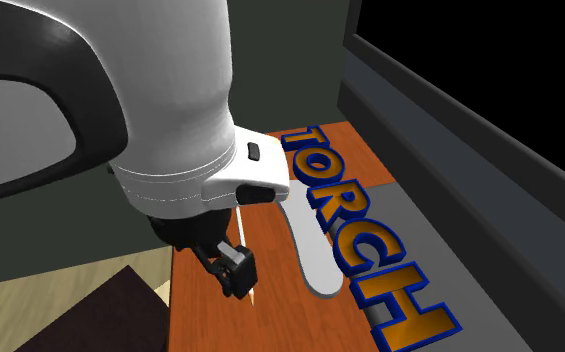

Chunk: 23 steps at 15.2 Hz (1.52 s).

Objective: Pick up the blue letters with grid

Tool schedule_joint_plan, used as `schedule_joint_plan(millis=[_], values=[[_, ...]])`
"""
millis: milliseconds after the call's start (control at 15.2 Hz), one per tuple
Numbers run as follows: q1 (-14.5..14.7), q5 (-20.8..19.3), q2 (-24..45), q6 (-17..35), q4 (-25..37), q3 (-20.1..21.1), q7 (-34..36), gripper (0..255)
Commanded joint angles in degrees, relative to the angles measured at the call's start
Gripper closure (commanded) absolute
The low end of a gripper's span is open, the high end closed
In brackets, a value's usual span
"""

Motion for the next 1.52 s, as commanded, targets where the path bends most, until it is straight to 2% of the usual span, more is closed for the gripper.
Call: schedule_joint_plan(millis=[0,330,660,858,1122,1452], values=[[-0.03,-0.46,3.10,-0.02,3.53,-2.37,-3.56,0],[-0.04,0.43,12.03,0.49,12.72,-8.38,-12.46,0],[-1.15,4.62,23.27,-0.10,24.22,-14.36,-22.41,0],[-3.33,9.11,31.44,-1.54,32.72,-17.51,-28.81,0],[-8.91,15.97,42.33,-5.01,45.20,-19.46,-35.93,0],[-7.68,14.65,40.39,-0.30,38.96,-19.10,-35.30,0]])
